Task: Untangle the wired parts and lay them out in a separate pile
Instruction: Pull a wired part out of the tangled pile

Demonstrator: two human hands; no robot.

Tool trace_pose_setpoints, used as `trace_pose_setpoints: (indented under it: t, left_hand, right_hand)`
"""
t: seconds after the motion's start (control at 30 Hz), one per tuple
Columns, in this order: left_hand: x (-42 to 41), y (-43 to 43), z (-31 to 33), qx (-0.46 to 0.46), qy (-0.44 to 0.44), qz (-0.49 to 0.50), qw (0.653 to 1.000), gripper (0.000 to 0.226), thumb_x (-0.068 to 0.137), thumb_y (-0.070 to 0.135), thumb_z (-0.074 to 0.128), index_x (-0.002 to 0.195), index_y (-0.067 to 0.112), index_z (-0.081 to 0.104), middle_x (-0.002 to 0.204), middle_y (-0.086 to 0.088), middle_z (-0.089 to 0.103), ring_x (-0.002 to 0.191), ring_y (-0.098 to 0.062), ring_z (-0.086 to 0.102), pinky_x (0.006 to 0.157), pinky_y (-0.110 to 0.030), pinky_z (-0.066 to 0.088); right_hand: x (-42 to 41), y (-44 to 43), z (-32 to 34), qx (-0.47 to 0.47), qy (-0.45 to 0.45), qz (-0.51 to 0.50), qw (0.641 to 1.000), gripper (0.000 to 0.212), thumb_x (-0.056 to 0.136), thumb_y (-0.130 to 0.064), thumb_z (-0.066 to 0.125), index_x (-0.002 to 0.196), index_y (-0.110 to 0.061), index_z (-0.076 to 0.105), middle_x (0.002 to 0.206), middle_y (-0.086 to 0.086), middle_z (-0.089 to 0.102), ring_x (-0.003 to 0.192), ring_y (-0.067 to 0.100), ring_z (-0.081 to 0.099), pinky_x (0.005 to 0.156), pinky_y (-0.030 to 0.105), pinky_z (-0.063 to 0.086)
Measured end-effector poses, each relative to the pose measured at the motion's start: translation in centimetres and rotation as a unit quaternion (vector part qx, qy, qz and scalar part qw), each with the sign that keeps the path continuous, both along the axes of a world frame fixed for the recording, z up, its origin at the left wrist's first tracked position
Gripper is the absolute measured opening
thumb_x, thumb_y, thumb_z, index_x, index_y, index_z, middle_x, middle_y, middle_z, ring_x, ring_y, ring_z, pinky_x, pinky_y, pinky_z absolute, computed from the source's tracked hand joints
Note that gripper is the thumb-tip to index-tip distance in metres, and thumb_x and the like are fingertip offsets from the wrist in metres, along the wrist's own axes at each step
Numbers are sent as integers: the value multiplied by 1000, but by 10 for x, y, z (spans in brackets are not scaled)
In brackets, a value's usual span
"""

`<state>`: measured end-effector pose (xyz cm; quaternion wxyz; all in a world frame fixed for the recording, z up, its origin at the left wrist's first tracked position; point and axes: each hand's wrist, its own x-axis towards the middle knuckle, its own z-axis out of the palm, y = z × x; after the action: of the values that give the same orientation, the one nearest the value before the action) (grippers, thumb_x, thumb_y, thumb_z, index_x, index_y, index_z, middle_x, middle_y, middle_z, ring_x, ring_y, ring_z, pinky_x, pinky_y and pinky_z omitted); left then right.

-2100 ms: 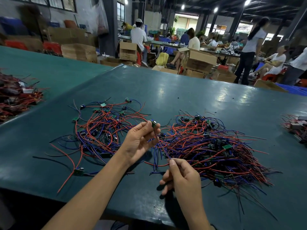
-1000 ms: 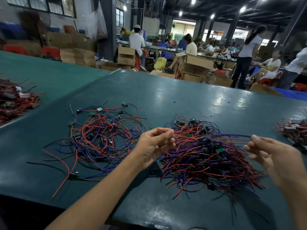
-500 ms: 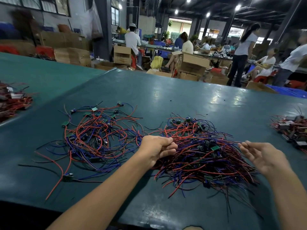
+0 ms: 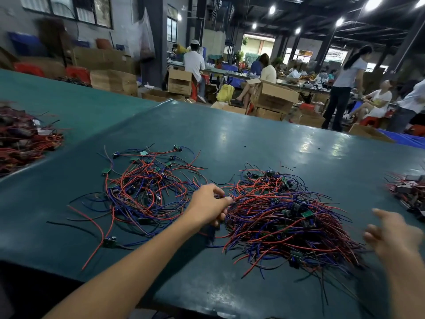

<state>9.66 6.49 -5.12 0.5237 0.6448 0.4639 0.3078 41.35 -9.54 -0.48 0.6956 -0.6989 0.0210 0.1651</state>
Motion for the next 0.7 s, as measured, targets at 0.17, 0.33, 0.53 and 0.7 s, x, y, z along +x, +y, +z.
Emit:
trace_pose_setpoints:
  t: [0.17,0.33,0.53,0.7]
  left_hand:
    - [-55,37,16,288,152,70,943,12,98,20,60,106,20,68,82,6,69,71,-7,64,67,-11,49]
    - [-98,83,35,271,436,-14,858,22,92,14,60,112,14,69,114,-7,71,105,-24,64,89,-33,52]
    - [-117,86,31,211,562,-93,795,25,95,31,66,108,12,75,104,-5,75,98,-22,69,88,-36,57]
    - [-123,86,41,165,528,-118,825,24,84,39,79,99,20,79,88,5,75,85,-14,69,77,-30,56]
  right_hand:
    - [-87,8,-15,39,-338,-112,934,14,94,-37,43,102,-29,50,71,1,41,56,10,39,56,40,40]
    - [-207,32,-66,47,-661,165,731,15,90,-11,59,97,-12,72,78,-2,63,54,8,49,50,17,42]
    - [-216,49,-96,-162,-649,352,655,8,83,-16,65,84,-19,72,76,-2,60,54,25,57,43,31,44]
    - [-216,45,-94,-175,-633,371,656,14,86,-18,58,89,-20,71,77,-2,58,60,23,57,47,32,44]
